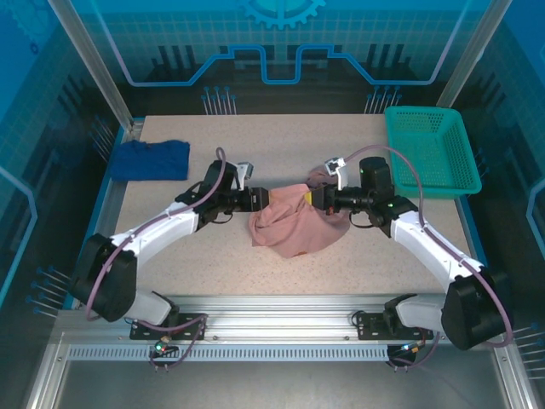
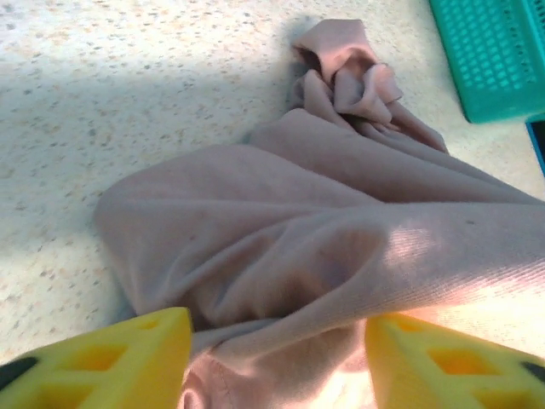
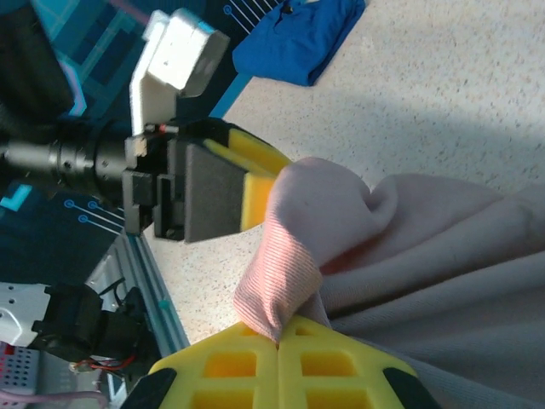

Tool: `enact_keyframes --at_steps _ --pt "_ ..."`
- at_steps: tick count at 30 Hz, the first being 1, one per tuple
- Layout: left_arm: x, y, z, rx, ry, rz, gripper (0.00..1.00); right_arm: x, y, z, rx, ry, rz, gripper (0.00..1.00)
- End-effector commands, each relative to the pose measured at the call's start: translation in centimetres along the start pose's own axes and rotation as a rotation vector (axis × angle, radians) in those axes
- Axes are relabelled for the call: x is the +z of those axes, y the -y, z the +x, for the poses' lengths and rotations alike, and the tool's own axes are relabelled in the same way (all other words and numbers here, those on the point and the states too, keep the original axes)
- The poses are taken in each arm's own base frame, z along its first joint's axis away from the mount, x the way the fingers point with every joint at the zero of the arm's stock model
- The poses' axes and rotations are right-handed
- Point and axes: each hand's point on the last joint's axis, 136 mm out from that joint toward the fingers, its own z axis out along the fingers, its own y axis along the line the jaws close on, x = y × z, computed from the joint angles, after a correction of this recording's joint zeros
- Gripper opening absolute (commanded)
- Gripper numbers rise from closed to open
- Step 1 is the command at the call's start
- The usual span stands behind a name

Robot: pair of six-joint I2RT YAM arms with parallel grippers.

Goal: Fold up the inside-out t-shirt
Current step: Adjust the T-shirt at the center of the table.

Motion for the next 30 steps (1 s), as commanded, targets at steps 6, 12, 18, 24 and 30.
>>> enact_keyframes --at_steps 6,12,18,24,30 --pt "0.4 3.3 4.0 0.259 -0.07 -0.012 0.65 -0.1 -0.3 -1.2 0.043 0.018 -0.02 0.0" --pt "2.9 3.4 2.8 0.306 -0.077 -0.055 0.61 -0.1 -0.2 -0.9 0.039 0.01 -0.015 0.0" --pt "4.4 4.8 1.8 0.312 -0.092 -0.01 0.24 -0.6 0.6 0.2 -0.033 -0.002 0.03 0.0" --pt "-0.2 10.0 1.1 0.15 -0.118 0.395 0.0 -4.6 8.8 0.9 -0.072 -0.072 0.711 0.14" --pt "-4.8 12.0 0.2 0.038 -0.087 0.566 0.0 -4.8 4.5 0.9 -0.361 -0.022 0.734 0.5"
